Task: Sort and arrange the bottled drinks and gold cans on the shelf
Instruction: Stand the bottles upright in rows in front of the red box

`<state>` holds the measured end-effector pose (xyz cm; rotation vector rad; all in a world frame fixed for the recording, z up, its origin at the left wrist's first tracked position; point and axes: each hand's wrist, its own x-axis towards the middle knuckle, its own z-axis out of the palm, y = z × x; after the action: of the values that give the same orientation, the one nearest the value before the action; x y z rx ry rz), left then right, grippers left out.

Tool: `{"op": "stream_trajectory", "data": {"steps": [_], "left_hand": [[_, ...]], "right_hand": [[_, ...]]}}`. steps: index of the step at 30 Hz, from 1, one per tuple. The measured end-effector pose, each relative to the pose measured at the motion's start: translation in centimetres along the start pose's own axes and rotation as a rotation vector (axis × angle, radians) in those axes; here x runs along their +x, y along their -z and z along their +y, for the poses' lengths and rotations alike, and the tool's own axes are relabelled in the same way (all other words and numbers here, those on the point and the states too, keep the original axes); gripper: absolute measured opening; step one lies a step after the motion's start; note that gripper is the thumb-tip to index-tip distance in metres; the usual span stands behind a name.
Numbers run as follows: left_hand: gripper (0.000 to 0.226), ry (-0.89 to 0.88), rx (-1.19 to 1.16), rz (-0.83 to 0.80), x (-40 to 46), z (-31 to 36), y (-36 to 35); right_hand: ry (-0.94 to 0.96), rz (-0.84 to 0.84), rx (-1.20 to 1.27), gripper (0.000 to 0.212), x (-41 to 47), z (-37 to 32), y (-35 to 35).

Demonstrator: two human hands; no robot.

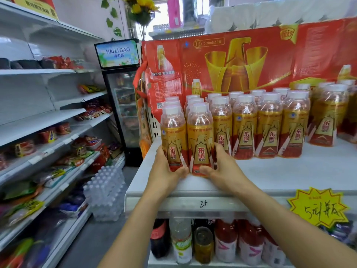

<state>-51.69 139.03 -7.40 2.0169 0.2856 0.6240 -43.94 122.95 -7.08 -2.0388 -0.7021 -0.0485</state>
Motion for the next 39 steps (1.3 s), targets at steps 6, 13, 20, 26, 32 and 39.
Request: {"op": "stream_trajectory", "data": {"steps": [6,13,20,26,32,39], "left_hand": [[0.077,0.004,0.006,-0.006,0.3,-0.4,0.0],[0.091,-0.027,0.182,0.037,-0.5,0.1,-0.3],[0.078,-0.476,0.607,0.367,-5.2,3.5,-3.2],[0.044,-0.6,0.465,0.121,-4.6,8.7,-11.0],[0.05,-0.552,0.259,-0.195,-2.7,15.9,-22.4],[0.097,-0.171,0.147,-0.329,3.6,20.5,-34.6]], "right_hand": [[0.003,-0.01,-0.009,0.072,0.0,0.0,-0.2],[0.018,-0.044,-0.141,0.075,-0.1,-0.5,0.2],[0.372,0.222,-0.528,0.055,-3.6,-0.7,5.1],[0.391,0.438,-0.584,0.034,-5.3,4.7,12.9],[0.248,0.544,-0.543,0.036,-5.9,12.4,24.0],[0.012,0.67,-0.312,0.072,-5.1,19.6,33.8]]}}
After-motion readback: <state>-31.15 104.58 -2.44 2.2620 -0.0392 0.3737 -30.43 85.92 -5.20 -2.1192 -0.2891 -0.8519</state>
